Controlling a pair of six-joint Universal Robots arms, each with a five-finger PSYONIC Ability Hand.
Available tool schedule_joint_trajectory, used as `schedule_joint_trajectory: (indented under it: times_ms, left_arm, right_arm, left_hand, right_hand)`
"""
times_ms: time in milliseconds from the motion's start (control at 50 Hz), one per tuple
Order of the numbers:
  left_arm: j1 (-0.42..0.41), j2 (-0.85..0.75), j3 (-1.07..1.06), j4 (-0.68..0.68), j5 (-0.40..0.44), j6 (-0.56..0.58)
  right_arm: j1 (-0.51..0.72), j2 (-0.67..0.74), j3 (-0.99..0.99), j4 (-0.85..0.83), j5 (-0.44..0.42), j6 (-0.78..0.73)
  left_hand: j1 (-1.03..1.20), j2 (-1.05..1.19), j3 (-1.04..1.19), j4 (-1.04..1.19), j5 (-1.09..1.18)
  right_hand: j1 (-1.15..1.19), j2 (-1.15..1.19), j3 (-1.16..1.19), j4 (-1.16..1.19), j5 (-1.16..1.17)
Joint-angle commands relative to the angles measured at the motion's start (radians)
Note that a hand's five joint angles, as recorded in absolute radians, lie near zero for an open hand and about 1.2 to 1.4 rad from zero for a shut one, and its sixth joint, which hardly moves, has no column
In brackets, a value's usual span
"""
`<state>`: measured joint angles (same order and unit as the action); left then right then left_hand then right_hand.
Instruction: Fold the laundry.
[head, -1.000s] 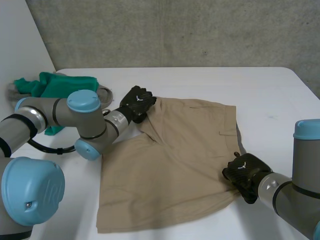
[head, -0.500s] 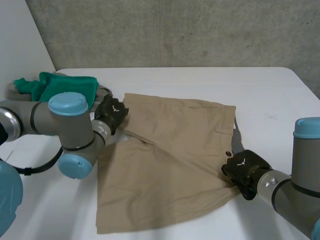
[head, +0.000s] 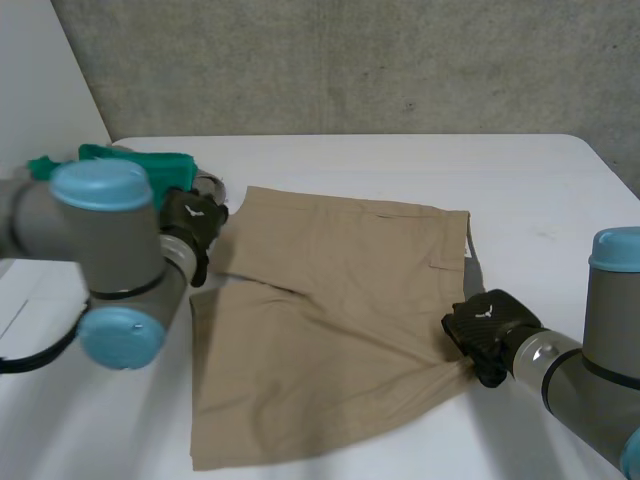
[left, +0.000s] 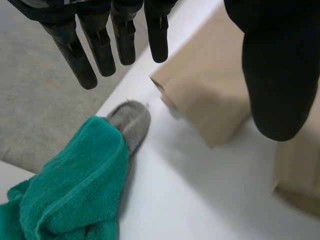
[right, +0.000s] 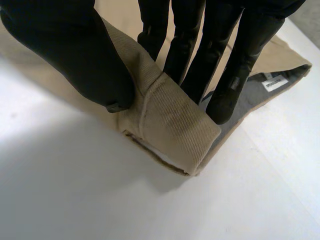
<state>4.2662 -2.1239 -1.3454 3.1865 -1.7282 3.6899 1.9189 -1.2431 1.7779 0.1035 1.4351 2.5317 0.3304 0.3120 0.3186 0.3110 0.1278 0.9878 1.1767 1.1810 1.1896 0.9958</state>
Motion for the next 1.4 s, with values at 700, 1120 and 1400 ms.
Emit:
schedule_joint_trajectory:
  times_ms: [700,1120,1400]
  left_arm:
    - [-0.132,0.361,-0.587,-0.067,0.108,-0.389]
    - [-0.195,0.571,-0.594,-0.48,0.104,-0.067]
    - [-0.177,0.317,-0.332,0.024,0.09,-0.024]
  right_arm:
    - [-0.047,-0.005,-0.021,-0.065,-0.004,0.203]
    - [-0.09,-0.309,0.081,0.426,-0.024,-0.332]
    - [-0.093,-0.032,-0.171,0.211,-0.045,-0.199]
  left_hand:
    - [1.066,1.084,1.078,1.085,1.094]
    - [1.066,1.084,1.078,1.085,1.094]
    - [1.066,1.084,1.078,1.085,1.094]
  right_hand:
    - [0.408,0.22,0.215,0.207,0.226]
    - [0.408,0.22,0.215,0.207,0.226]
    - [0.408,0.22,0.215,0.207,0.226]
